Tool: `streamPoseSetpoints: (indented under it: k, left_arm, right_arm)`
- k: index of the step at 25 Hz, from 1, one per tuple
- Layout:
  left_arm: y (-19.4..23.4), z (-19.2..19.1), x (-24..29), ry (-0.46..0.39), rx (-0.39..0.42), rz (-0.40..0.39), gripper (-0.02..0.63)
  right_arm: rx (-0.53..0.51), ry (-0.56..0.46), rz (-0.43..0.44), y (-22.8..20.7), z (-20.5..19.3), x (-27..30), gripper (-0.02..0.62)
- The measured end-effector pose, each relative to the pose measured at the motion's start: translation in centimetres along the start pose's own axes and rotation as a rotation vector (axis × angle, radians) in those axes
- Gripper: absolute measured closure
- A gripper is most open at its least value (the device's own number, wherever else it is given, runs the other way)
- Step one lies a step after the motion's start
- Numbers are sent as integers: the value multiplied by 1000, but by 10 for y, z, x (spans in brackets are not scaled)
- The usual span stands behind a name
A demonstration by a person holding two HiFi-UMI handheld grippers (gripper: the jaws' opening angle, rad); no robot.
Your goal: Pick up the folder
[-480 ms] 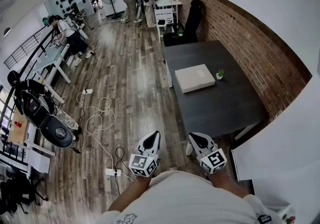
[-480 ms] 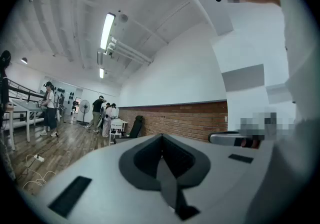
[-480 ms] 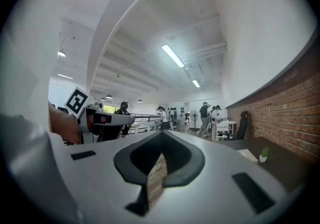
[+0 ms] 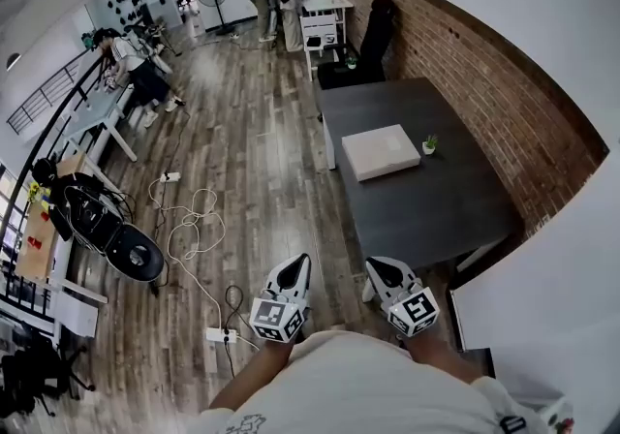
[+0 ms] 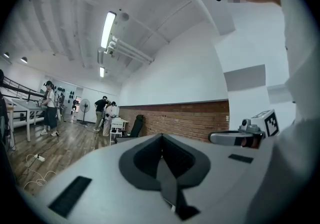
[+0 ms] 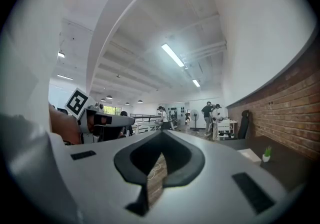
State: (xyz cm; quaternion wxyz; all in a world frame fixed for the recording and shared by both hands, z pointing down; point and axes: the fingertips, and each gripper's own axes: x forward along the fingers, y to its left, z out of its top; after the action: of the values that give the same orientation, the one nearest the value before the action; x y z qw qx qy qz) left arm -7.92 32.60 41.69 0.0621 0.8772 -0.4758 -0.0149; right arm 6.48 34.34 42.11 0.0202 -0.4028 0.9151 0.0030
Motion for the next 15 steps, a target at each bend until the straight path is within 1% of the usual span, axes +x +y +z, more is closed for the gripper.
streamPoseSetpoints:
  k: [8,12,15]
  left_arm:
    - [31,-3,0,21,-4,-13,595]
    - [57,-3,-5,23,-16,-4,595]
    - [83,-2,-6,26,-14,0,594]
  right_arm:
    - [16,9,15,11,-7,29,591]
    - [31,24,29,22,-12,56,591]
    - [38,43,15,26,-19,84,589]
